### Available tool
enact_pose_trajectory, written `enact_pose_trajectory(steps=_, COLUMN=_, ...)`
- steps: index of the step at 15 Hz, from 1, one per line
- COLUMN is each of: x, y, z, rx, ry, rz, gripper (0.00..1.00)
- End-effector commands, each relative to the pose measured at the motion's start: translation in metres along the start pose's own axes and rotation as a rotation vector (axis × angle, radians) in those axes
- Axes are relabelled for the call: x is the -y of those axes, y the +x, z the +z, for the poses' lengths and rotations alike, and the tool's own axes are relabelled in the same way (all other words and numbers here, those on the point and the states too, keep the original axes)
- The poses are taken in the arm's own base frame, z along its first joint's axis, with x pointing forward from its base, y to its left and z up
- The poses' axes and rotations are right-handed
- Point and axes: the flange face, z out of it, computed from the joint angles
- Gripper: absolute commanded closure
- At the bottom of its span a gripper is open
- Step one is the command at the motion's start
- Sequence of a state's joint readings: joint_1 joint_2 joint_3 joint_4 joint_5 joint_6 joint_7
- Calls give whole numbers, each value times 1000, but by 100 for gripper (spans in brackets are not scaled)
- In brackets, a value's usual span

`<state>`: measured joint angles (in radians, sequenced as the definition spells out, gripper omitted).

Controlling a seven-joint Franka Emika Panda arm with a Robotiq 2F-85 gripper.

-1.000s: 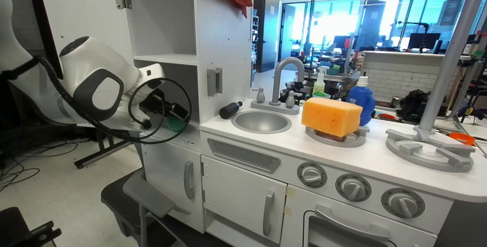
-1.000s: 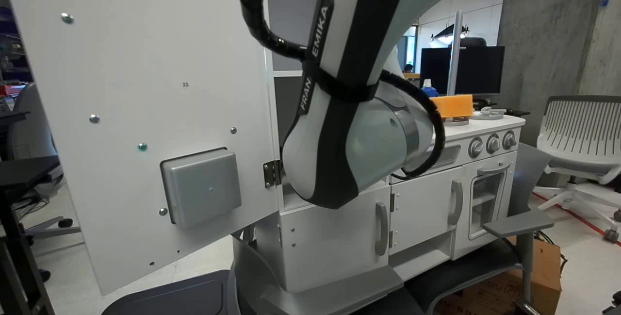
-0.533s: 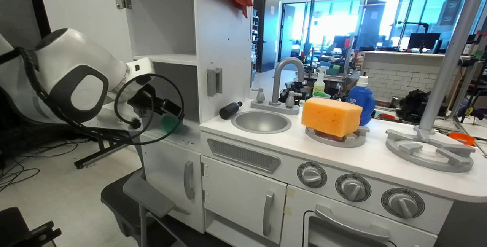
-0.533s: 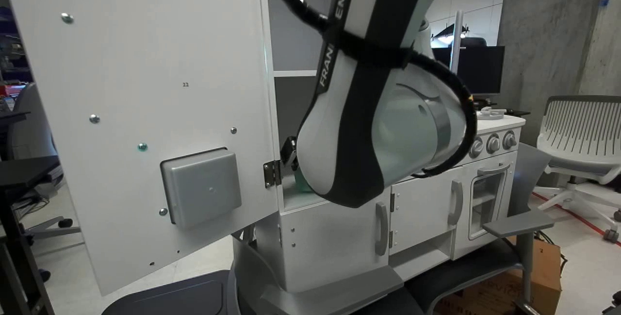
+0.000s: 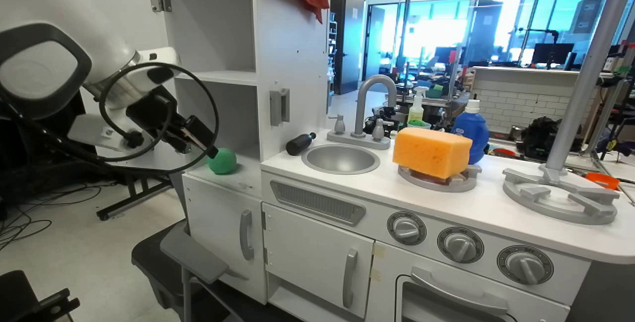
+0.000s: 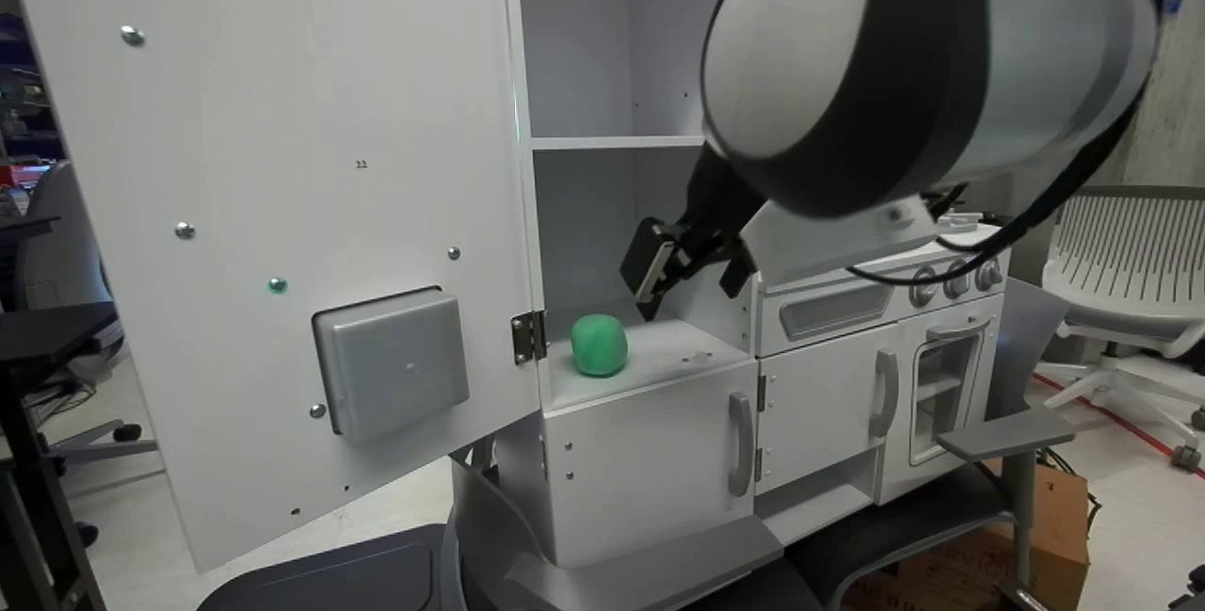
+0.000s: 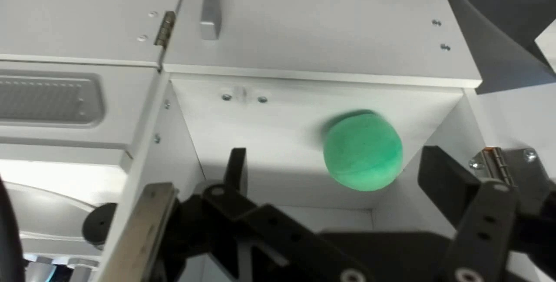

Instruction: Open the door of the top cabinet then put the green plushie in the bottom compartment and the orange sponge in the top compartment of the open cabinet

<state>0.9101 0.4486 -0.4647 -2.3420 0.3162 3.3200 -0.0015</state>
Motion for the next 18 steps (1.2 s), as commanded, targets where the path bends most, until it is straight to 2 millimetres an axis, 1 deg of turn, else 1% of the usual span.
enact_pose_trajectory(steps=1, x=-56, y=4, z=-50, rx=163, ry=37, rz=-32, gripper=0)
enact_pose_trajectory(steps=2, x=-77, y=14, z=-57, rx=197, ry=30, rz=-31, gripper=0)
enact_pose_trajectory(steps=3, x=-100, y=20, z=-65, rx=222, ry=26, rz=-31, gripper=0)
enact_pose_trajectory(steps=4, x=-124, y=33, z=-74, rx=243, ry=14, rz=-31, gripper=0)
enact_pose_trajectory(steps=6, x=-161, y=50, z=-89, rx=274, ry=-9, rz=-28, gripper=0)
enact_pose_trajectory(steps=7, x=-177, y=60, z=-97, rx=283, ry=-23, rz=-30, gripper=0)
enact_pose_trajectory(steps=9, x=-202, y=78, z=-110, rx=275, ry=-62, rz=-30, gripper=0)
enact_pose_trajectory(steps=10, x=-211, y=87, z=-111, rx=272, ry=-70, rz=-24, gripper=0)
enact_pose_trajectory(steps=11, x=-218, y=94, z=-111, rx=266, ry=-89, rz=-9, gripper=0)
enact_pose_trajectory(steps=12, x=-231, y=101, z=-103, rx=259, ry=-126, rz=-3, gripper=0)
enact_pose_trajectory(steps=14, x=-248, y=113, z=-94, rx=244, ry=-150, rz=24, gripper=0)
enact_pose_trajectory(steps=17, x=-270, y=126, z=-69, rx=230, ry=-204, rz=72, gripper=0)
enact_pose_trajectory(steps=18, x=-279, y=129, z=-57, rx=239, ry=-224, rz=84, gripper=0)
